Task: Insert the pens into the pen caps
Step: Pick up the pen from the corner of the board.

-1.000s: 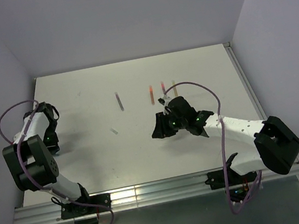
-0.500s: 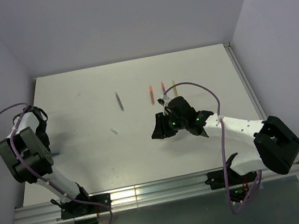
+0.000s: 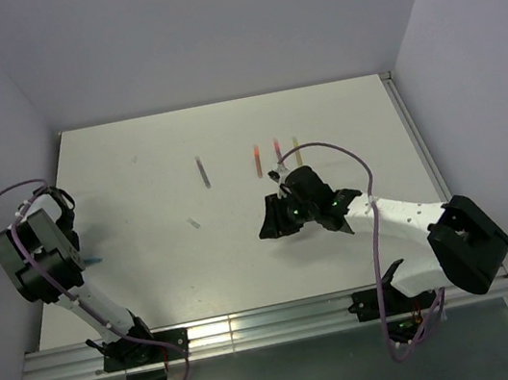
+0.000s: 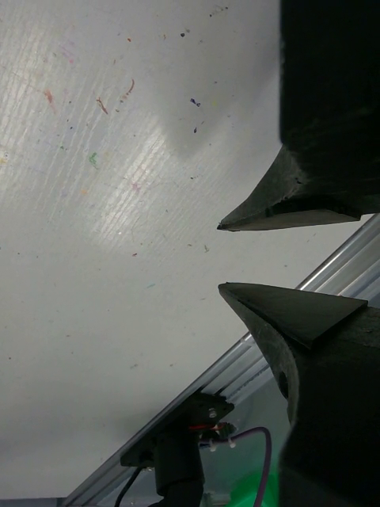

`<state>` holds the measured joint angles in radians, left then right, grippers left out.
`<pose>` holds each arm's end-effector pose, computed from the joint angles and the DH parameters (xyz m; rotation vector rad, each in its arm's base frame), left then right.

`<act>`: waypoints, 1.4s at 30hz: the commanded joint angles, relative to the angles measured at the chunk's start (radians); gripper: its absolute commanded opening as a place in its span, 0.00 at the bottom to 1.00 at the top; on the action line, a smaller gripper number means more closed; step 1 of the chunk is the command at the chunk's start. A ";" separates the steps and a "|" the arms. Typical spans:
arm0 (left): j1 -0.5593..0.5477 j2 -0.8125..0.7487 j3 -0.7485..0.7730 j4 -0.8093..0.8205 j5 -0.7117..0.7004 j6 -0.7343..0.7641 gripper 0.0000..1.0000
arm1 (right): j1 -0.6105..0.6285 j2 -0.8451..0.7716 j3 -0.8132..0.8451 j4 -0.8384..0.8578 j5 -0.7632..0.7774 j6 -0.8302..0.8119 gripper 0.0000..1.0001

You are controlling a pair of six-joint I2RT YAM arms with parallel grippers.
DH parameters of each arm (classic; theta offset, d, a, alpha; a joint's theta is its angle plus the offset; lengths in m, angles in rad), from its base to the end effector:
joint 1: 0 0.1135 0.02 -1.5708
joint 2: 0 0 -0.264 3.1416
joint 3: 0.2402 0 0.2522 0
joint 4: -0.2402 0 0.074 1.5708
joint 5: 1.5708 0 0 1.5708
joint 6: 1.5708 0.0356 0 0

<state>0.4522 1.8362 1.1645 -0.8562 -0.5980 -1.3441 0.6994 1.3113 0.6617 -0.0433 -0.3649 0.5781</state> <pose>0.2816 0.1591 0.1595 -2.1637 1.7003 0.7398 0.1955 0.1811 0.1998 -0.3587 2.4220 1.0441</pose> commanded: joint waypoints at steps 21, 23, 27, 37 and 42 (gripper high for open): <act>-0.007 0.011 -0.134 0.171 0.110 0.098 0.26 | -0.003 -0.035 -0.019 0.040 0.000 -0.021 0.40; -0.007 0.017 -0.124 0.178 0.112 0.127 0.17 | -0.003 -0.041 -0.020 0.040 0.004 -0.023 0.40; -0.009 0.009 -0.123 0.232 0.184 0.209 0.00 | -0.001 -0.040 -0.011 0.037 0.007 -0.030 0.40; -0.223 -0.374 -0.063 0.312 0.329 0.371 0.00 | -0.003 -0.086 0.045 0.040 -0.042 -0.037 0.40; -0.438 -0.548 -0.054 0.328 0.328 0.366 0.00 | -0.006 -0.110 0.091 0.121 -0.184 0.005 0.43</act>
<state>0.0975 1.3636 1.0832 -0.5575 -0.3035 -1.0069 0.6994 1.2419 0.6857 -0.0193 -0.4492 0.5659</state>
